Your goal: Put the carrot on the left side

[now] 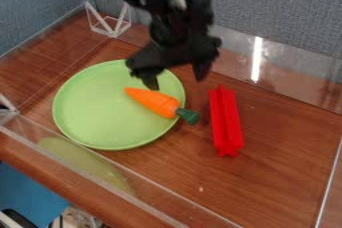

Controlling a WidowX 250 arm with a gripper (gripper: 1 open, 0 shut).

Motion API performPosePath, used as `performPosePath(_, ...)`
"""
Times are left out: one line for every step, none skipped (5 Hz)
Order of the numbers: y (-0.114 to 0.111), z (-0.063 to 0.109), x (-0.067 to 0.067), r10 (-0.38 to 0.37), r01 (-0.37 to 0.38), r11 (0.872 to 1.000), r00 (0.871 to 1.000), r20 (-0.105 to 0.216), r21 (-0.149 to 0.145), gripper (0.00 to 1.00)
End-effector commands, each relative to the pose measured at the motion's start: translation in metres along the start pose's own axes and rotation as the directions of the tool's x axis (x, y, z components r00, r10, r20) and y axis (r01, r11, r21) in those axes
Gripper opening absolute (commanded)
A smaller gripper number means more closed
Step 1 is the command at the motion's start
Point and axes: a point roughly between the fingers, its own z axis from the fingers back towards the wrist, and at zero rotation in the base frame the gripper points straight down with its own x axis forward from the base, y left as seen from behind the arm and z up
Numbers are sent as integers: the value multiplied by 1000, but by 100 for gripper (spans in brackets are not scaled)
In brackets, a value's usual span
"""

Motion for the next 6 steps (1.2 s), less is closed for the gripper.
performPosePath(-3, -10, 5, 13, -14, 999, 1000, 23, 33, 100)
performPosePath(-2, -21, 6, 22, -24, 997, 999, 25, 74, 100)
performPosePath(6, -30, -2, 16, -18, 995, 1000, 23, 95, 100)
performPosePath(12, -37, -9, 11, -13, 994, 1000, 20, 108, 100)
performPosePath(17, -47, -14, 34, -37, 991, 999, 25, 125, 0)
performPosePath(21, -48, -14, 49, -54, 988, 998, 40, 141, 0)
